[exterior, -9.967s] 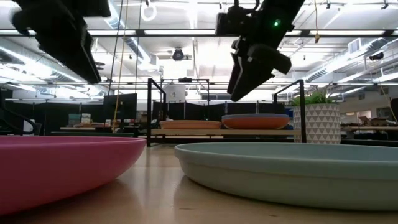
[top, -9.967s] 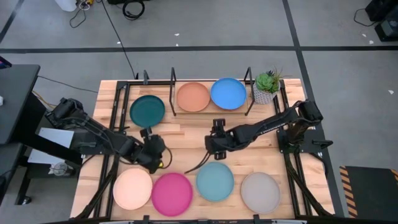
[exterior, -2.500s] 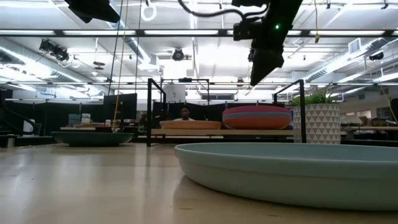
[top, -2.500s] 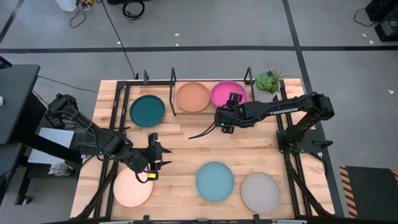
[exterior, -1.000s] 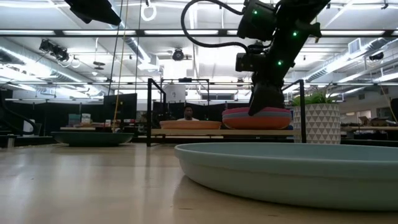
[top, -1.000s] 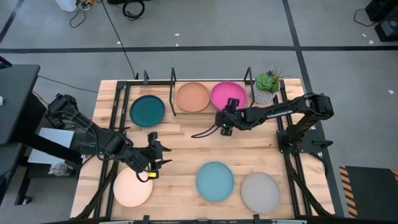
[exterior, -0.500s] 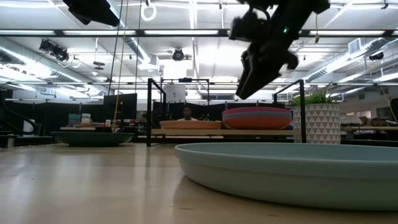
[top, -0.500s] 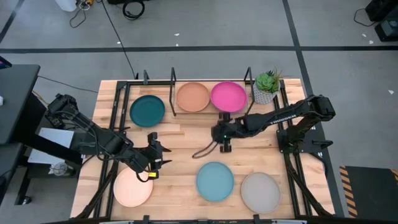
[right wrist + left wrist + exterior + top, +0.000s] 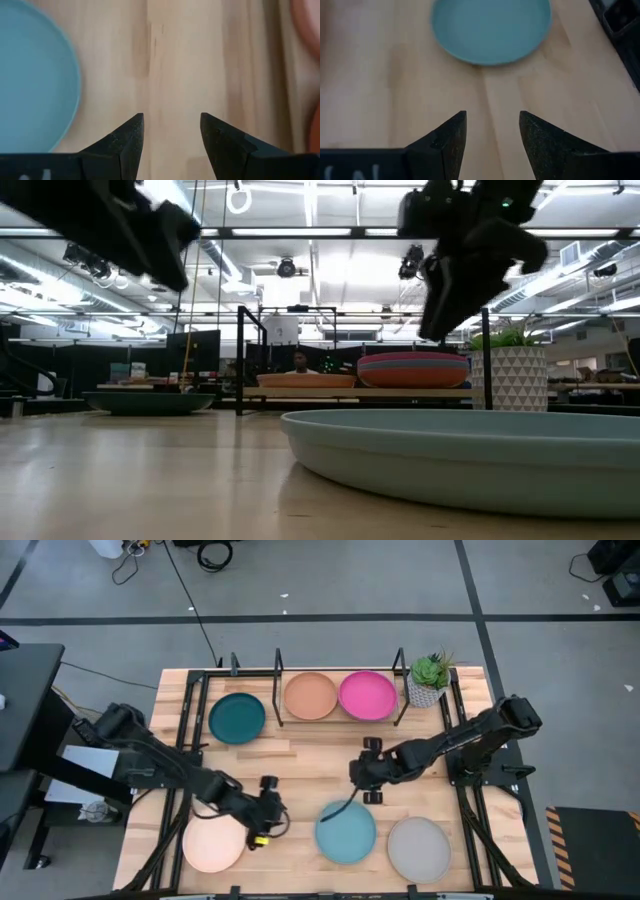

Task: Place and stack plates onto a shelf
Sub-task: Stack the light blue plate on top of the light orange plate on the shelf, then stack the white plate on top of the light blue plate on the shelf

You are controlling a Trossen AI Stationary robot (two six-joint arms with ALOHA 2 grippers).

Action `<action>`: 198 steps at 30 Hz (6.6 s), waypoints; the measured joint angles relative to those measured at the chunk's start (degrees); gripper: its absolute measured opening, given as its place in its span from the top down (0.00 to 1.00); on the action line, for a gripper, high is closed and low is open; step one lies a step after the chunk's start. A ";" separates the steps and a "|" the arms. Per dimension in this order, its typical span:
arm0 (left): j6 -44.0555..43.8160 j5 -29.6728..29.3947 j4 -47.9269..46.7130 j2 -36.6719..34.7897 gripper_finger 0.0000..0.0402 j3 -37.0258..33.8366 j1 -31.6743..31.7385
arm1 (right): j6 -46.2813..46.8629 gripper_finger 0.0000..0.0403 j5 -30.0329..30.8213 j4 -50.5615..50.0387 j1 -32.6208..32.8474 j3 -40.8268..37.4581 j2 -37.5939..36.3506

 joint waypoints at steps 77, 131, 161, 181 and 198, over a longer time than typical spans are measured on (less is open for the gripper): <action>43.60 1.85 -7.12 15.93 0.96 18.32 15.87 | 41.07 0.50 17.43 -17.57 19.48 -0.02 0.04; 22.01 34.65 -10.28 9.43 0.64 18.34 38.29 | 31.09 0.50 30.01 -13.88 20.86 -0.04 0.07; -51.23 19.90 -25.08 10.21 0.64 7.72 -4.69 | -4.01 0.50 31.53 2.56 5.77 -0.04 0.07; -74.96 15.56 -21.72 15.26 0.64 7.81 -11.87 | -17.77 0.50 20.82 14.57 -1.49 -0.04 0.07; -66.05 17.09 -22.83 17.68 0.96 9.80 -11.80 | -19.12 0.50 17.66 15.70 -3.21 -0.04 0.07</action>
